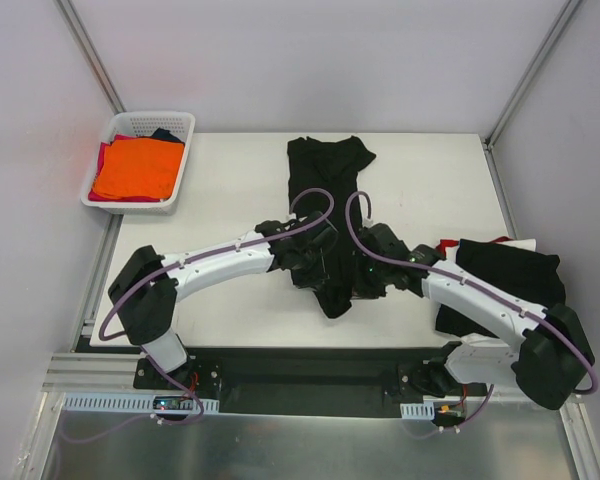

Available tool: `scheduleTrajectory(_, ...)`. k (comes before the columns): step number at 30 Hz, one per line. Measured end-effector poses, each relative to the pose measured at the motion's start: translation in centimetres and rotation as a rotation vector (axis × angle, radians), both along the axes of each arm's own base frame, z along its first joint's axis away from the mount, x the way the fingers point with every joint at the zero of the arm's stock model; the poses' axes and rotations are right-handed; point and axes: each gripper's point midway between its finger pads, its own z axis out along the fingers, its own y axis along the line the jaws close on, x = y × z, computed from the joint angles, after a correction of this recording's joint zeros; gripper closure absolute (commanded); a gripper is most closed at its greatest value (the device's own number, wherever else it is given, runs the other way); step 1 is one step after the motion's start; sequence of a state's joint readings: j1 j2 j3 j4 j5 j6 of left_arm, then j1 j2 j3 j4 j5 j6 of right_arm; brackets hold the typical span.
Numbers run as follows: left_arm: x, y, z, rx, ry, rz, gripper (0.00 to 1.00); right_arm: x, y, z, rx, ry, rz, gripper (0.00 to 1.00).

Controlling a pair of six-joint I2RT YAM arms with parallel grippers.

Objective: Fold and stack the t-shirts

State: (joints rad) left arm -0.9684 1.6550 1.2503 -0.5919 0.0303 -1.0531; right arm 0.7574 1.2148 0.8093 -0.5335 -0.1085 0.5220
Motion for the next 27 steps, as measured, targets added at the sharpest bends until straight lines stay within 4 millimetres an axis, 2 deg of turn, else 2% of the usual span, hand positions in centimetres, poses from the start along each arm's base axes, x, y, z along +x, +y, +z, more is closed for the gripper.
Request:
scheduleTrajectory(7,1.9,1.3,0.9,0.033,-0.016,0.029,0.98,2.6,-0.7,1.7,-0.01,-0.023,-0.033,0.99)
scheduleTrajectory(11,4.6,3.6,1.3,0.056,-0.024,0.086,0.97,4.3,-1.1,2.6,-0.009,-0.043,-0.051,0.99)
scheduleTrajectory(17,8.3,6.6,2.2,0.083,-0.041,0.146,0.97,5.9,-1.4,2.7,-0.023,-0.041,-0.051,0.99)
scheduleTrajectory(22,10.0,6.2,2.5,0.095,-0.058,0.114,0.97,7.3,-1.3,2.8,-0.028,-0.032,-0.045,0.99)
scheduleTrajectory(27,11.0,5.7,1.6,0.111,-0.039,0.079,0.96,9.2,-1.6,2.8,-0.029,-0.025,-0.055,0.99)
